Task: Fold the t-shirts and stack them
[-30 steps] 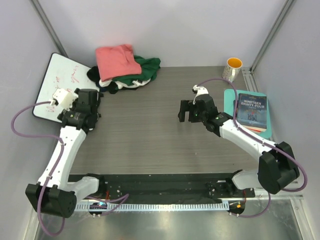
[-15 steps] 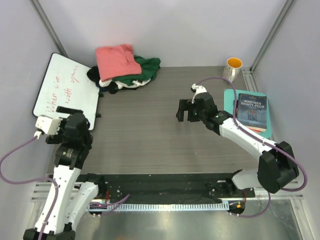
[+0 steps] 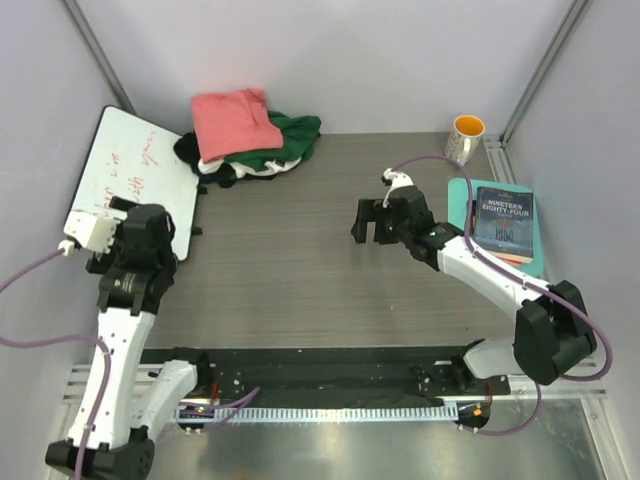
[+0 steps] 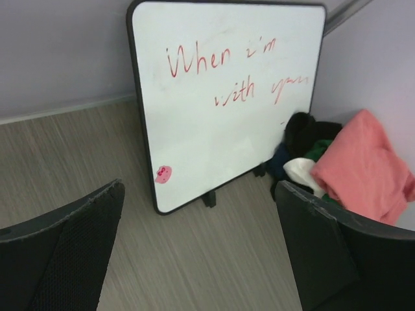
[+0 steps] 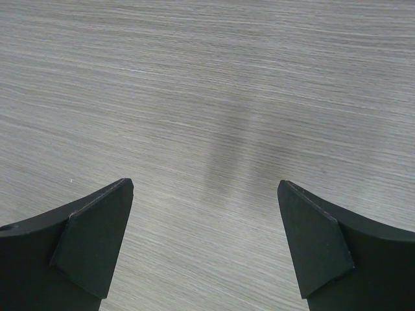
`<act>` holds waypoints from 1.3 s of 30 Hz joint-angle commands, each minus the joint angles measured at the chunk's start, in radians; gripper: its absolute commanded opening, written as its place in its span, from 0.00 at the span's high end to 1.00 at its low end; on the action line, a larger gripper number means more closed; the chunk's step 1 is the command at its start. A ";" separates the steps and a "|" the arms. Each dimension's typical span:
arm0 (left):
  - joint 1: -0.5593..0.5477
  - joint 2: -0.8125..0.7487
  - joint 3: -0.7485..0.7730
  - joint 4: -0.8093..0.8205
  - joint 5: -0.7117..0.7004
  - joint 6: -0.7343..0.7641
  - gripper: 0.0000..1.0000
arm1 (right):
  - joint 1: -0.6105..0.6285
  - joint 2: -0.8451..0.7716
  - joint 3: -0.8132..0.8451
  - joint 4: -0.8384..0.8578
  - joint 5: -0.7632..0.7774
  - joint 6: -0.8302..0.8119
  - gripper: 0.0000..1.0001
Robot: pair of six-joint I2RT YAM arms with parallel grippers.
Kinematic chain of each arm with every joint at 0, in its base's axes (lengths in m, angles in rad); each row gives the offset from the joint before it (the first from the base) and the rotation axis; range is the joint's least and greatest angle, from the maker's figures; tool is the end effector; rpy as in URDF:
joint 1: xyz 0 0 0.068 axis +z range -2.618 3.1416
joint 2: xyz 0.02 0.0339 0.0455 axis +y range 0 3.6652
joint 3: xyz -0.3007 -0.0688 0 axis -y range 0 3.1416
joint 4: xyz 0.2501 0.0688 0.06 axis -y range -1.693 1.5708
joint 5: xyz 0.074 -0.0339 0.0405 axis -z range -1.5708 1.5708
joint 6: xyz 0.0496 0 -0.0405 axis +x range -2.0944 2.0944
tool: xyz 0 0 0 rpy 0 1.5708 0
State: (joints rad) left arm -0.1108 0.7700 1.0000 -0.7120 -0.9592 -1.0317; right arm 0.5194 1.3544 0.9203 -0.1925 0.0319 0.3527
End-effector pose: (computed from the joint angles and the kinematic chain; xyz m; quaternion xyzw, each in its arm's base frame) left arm 0.1285 0.0266 0.3908 -0.5513 0.5737 0.0836 0.5999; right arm 0.2679 0.1513 0.2840 -0.0669 0.8880 0.1792 0.4181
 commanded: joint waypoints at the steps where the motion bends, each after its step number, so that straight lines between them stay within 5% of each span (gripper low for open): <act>1: 0.011 0.170 0.066 -0.266 0.037 -0.079 0.00 | -0.004 0.044 0.026 0.047 0.008 0.049 0.00; 6: 0.071 0.178 0.069 -0.296 0.069 -0.047 0.00 | -0.005 0.005 0.026 0.038 0.016 0.035 0.00; 13: 0.370 0.196 0.005 -0.150 0.298 0.082 0.00 | -0.036 0.031 0.022 0.041 0.000 0.022 0.00; 39: 0.373 0.210 0.046 -0.106 0.447 0.185 0.00 | -0.102 0.037 -0.001 0.022 0.002 0.032 0.00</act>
State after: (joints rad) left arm 0.2558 0.9802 1.0096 -0.8371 -0.5583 -0.8726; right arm 0.4160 1.4246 0.9161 -0.1711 0.0338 0.3729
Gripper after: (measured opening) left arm 0.996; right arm 0.996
